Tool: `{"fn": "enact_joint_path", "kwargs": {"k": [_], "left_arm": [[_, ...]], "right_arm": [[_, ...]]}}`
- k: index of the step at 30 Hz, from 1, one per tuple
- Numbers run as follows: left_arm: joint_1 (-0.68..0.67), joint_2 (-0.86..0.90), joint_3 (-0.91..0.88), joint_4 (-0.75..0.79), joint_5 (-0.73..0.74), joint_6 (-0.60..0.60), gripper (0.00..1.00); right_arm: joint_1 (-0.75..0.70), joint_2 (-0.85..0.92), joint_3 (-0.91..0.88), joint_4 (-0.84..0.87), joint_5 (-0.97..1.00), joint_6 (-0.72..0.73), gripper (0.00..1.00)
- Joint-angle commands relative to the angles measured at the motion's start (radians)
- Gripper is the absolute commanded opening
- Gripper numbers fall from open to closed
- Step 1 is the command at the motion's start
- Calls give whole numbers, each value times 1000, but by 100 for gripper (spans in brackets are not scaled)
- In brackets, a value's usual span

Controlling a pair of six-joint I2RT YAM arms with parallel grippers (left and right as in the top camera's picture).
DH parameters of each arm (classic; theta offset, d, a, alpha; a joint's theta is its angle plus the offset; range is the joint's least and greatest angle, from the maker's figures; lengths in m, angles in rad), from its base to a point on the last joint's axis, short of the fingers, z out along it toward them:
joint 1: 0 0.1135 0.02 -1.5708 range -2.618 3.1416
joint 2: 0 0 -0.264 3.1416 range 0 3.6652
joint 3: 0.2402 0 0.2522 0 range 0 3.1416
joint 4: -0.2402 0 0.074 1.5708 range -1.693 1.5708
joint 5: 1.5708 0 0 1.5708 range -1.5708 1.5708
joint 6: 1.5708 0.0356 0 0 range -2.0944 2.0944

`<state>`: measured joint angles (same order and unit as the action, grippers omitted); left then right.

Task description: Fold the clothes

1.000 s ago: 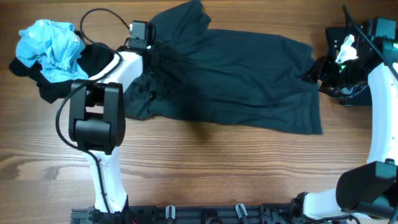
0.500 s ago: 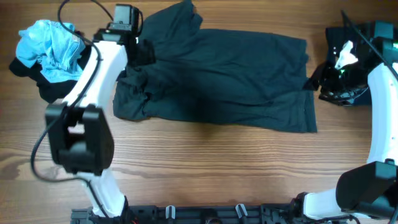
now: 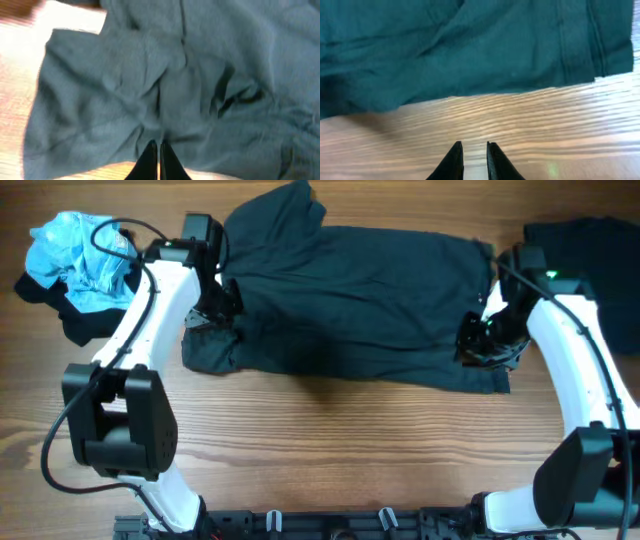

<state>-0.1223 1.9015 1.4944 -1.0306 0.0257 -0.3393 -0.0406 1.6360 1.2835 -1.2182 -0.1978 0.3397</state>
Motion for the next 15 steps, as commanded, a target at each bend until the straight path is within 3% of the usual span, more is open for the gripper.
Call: {"fn": "enact_joint_path", "kwargs": {"k": [1,7,15], "left_arm": [[5,1,-75,79,11,-22,4],[-10,12,-149,191,12,-37,4],[-76,13,-161,254,11,-62,4]], "right_arm": [[3,-6,-33,80,6,19,16],[65,18,-51,168,-1,2,4],[230,181,-51,235,-13,3,4]]}}
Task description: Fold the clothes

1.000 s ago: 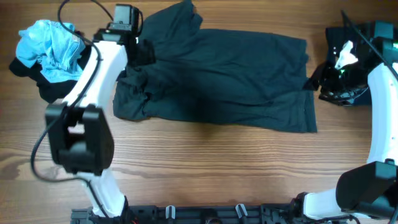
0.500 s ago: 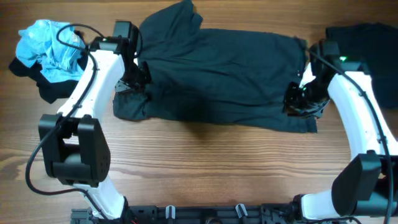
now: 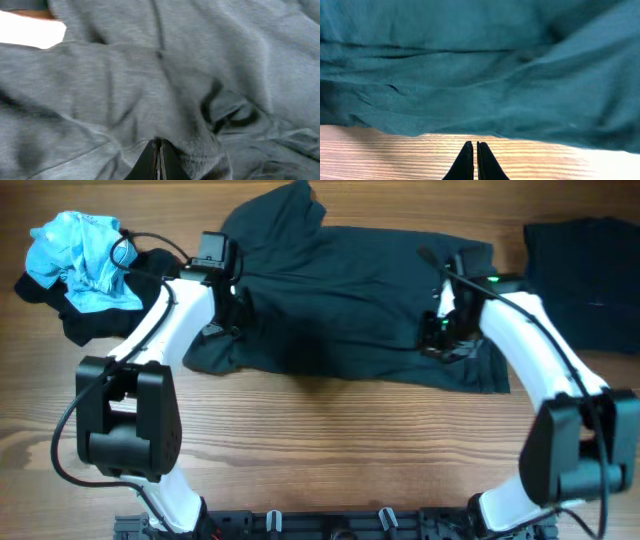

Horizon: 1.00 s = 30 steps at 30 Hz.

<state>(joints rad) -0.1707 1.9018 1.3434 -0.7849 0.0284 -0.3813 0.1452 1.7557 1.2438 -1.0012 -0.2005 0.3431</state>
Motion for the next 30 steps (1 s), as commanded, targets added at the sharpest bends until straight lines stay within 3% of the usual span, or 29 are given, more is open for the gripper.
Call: {"fn": "enact_joint_path", "kwargs": {"k": [1,10,18,30], "left_arm": [[-36,13,-10,12,8,-20,4],[-63,61,-10,18,5,-20,4],[-63,76,-10,20,4,-20,4],[-62,76,-10,59,-36,-20,4]], "right_arm": [[56,81,-12,30,-10,0,4],[85,217,-12,174,-29,2,4],[76,217,11,239,-28,23,4],[-56,217,93,280,29,23,6]]}}
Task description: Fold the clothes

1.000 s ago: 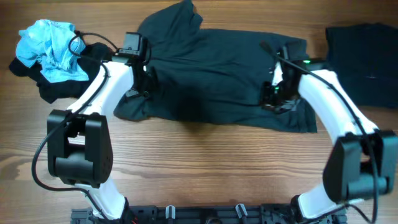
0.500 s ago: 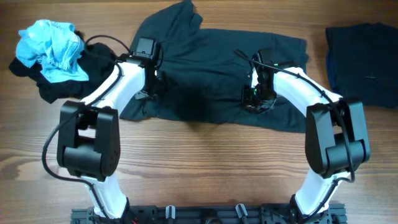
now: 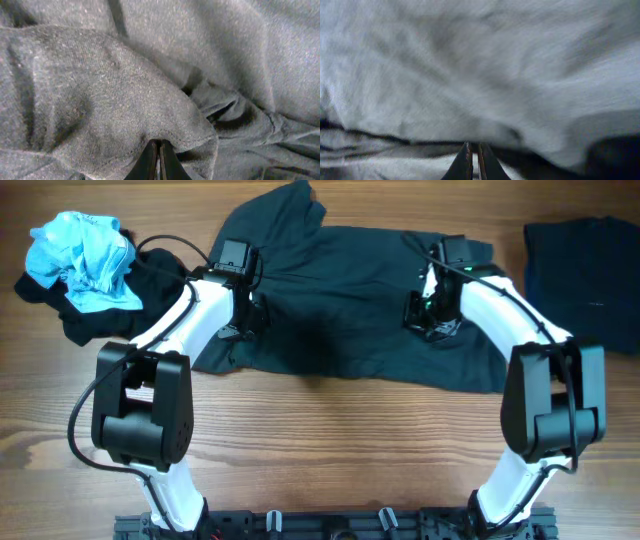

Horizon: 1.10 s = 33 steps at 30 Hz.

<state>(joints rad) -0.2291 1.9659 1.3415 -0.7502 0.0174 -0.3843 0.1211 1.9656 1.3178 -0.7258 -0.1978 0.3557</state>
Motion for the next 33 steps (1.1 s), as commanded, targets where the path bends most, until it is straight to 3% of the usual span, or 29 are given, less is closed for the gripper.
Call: {"fn": "enact_joint_path", "kwargs": {"k": [1,7,10,19,33], "left_arm": [[-3,11,-8,45,-45,-17,5],[19,7,48,18,-62,-17,4],[31,10,47,21,-70,-17,4],[31,11,16,25,-87,-51,4],[30,12,-85,34,-90,-69,4]], "right_arm": [[-42,7,21,3,28,10,6],[-55,-33,78,-100,85,-23,11],[-54,-26,80,-129,95,-22,4],[-54,-25,38,-217,132,-9,4],[-55,-26,-55,-196,150,16,4]]}}
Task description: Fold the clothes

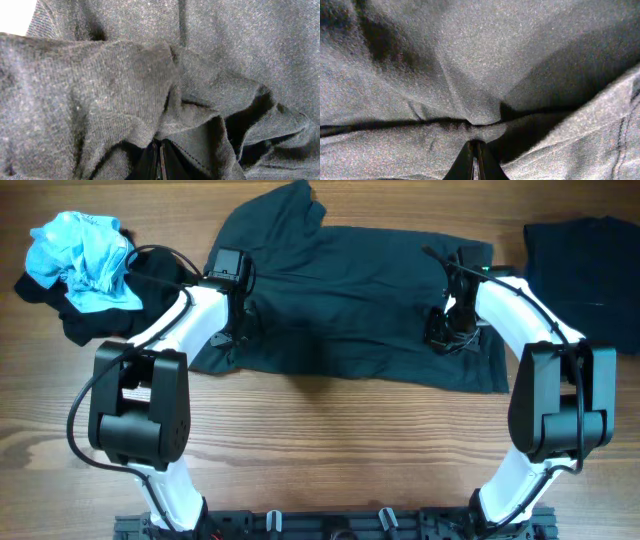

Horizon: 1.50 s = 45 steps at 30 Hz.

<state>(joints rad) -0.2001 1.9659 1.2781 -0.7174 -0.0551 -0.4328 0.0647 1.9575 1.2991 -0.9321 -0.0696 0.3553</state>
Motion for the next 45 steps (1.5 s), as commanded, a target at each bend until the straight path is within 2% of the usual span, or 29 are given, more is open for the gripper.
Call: {"fn": "enact_joint_path", "kwargs": {"k": [1,9,14,19,21,25,30,36,39,42,45], "left_arm": [[1,13,-30,8,-18,-21,4],[1,14,-177,34,-17,-39,4],[-5,14,-272,10,16,-113,4],[-28,14,-406,-5,75,-268,4],[-47,14,-467,14,94,-332,4],[-80,14,-562,80,196,-376,4],[-142,14,-636,124,219,-433,4],[-213,14,-721,163,227,-570,4],[-219,14,-800,248,296,-650,4],[-216,14,-819,346,296,-649,4],[-216,14,-818,401,386,-649,4]], "right_arm": [[2,-18,-57,22,22,27,4],[2,-18,-196,56,21,66,4],[2,-18,-263,30,-9,100,4],[2,-18,-337,34,-43,150,4],[2,-18,-376,42,-43,161,4],[4,-18,-427,88,-114,176,4],[4,-18,-492,129,-124,244,4],[5,-18,-581,216,-218,329,4],[4,-18,-581,219,-214,328,4],[4,-18,-580,248,-191,312,4],[4,-18,-578,236,-225,271,4]]}}
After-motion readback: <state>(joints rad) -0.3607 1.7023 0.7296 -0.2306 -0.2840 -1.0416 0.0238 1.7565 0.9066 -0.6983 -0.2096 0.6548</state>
